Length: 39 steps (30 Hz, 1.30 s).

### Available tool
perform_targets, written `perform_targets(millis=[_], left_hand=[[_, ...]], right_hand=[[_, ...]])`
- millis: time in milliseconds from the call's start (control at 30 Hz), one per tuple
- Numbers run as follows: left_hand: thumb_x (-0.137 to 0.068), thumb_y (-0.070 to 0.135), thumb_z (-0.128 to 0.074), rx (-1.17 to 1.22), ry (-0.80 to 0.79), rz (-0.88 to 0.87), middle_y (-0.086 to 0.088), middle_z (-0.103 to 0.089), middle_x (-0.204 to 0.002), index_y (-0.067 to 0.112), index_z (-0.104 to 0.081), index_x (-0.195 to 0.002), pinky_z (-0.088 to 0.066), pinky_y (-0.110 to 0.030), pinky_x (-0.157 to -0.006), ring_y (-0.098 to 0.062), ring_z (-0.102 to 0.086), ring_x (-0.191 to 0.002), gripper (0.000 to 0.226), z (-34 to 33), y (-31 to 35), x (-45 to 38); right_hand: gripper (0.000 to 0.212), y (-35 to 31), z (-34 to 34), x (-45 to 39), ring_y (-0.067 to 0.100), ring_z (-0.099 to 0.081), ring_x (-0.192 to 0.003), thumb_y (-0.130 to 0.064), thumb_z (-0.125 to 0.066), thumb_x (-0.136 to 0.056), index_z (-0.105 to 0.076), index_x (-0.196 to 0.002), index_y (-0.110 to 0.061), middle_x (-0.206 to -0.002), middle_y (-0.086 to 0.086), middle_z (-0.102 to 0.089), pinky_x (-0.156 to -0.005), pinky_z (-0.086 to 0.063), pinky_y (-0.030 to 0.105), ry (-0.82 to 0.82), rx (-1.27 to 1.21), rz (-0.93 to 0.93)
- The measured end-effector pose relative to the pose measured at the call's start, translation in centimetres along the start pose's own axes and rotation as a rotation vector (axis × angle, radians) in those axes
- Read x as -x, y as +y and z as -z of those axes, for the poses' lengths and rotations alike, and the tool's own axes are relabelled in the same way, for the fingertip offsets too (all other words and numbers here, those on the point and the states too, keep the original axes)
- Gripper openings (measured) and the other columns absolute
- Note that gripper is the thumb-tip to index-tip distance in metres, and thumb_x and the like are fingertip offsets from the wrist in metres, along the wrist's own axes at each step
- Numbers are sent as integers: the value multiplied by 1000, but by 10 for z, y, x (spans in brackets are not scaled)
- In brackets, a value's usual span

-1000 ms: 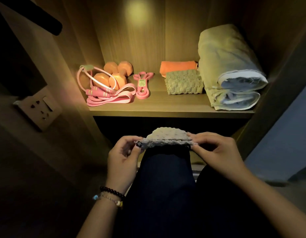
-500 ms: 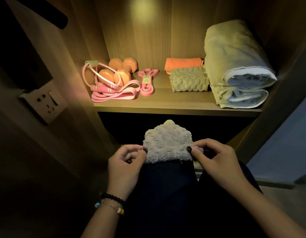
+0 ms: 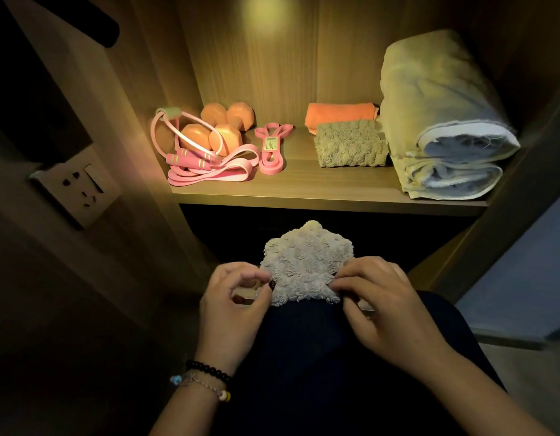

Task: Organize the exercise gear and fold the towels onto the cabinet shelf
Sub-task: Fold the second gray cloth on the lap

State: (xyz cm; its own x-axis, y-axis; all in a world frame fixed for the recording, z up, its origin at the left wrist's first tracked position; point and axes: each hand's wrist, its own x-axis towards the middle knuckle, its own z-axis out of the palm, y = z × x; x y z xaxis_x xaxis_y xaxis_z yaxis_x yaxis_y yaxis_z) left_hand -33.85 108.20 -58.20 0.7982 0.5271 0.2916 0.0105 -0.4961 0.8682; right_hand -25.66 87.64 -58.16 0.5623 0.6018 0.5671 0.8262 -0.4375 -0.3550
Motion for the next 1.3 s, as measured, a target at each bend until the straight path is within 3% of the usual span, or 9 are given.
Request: perform_targets(millis=[200, 333, 500, 633, 867, 1000, 1033, 1200, 1300], left_hand=[[-83, -3, -64, -29, -199, -100, 14, -68, -96, 26, -77, -87, -42, -5, -82, -1, -62, -98, 33, 6, 4, 0], [-75, 31, -65, 9, -328, -73, 13, -65, -106, 31, -75, -101, -41, -7, -88, -2, -58, -104, 27, 12, 4, 0], [-84, 17, -70, -89, -261, -83, 14, -58, -106, 29, -73, -97, -42, -14, -87, -3, -53, -103, 18, 1, 4, -6], [-83, 46, -51, -225, -138, -181, 23, -51, -108, 29, -70, -87, -33, -31, -95, 2, -38, -115, 26, 0, 0, -7], [-85, 48, -52, -51, -89, -163, 11, -64, -84, 27, -69, -88, -45, -34, -77, -6, -58, -84, 27, 5, 3, -1], [-85, 27, -71, 55, -66, -70, 6, -68, -75, 28, -69, -80, -40, -11, -58, 3, -53, -58, 5, 2, 17, -3], [-83, 20, -72, 54, -56, -43, 6, -68, -74, 28, -68, -77, -37, -10, -53, 2, -48, -52, 11, 0, 19, -4], [-78, 27, -72, -3, -56, 109, 2, -67, -77, 30, -63, -74, -48, -36, -58, -21, -57, -65, 9, -5, 11, -11], [-75, 33, -72, -96, -23, 81, 6, -61, -82, 32, -61, -77, -46, -32, -60, -14, -53, -68, 11, -5, 11, -13]], right_hand=[[19, 0, 8, 0, 5, -55, -90, -33, -57, -84, -65, -98, -24, -93, -16, -57, -75, -46, 21, -103, -125, -122], [19, 4, 8, -1, 5, -53, -92, -29, -59, -84, -61, -102, -24, -95, -17, -55, -76, -43, 18, -112, -144, -149], [23, 6, 5, -10, 4, -50, -90, -25, -55, -82, -61, -103, -22, -95, -15, -52, -77, -44, 21, -158, -71, -159], [18, 6, 11, -17, 4, -49, -92, -18, -57, -89, -63, -106, -19, -95, -15, -53, -81, -40, 17, -175, -105, -168], [14, -2, 20, -14, 7, -56, -84, -26, -52, -93, -66, -94, -23, -86, -14, -56, -70, -38, 12, -141, -393, -230], [20, -2, 14, -13, 4, -50, -61, -30, -56, -96, -66, -81, -20, -69, 1, -57, -58, -38, 20, -84, -621, -420], [19, -1, 12, -14, 6, -48, -59, -28, -57, -94, -66, -80, -21, -66, 5, -56, -56, -37, 22, -74, -636, -465], [13, -3, -3, -18, -3, -56, -70, -16, -68, -86, -64, -82, -27, -80, -15, -63, -61, -38, 8, 26, -424, -523], [13, -6, -7, -16, 6, -55, -85, -5, -69, -84, -68, -91, -15, -93, -5, -56, -75, -42, 14, 147, -156, -260]])
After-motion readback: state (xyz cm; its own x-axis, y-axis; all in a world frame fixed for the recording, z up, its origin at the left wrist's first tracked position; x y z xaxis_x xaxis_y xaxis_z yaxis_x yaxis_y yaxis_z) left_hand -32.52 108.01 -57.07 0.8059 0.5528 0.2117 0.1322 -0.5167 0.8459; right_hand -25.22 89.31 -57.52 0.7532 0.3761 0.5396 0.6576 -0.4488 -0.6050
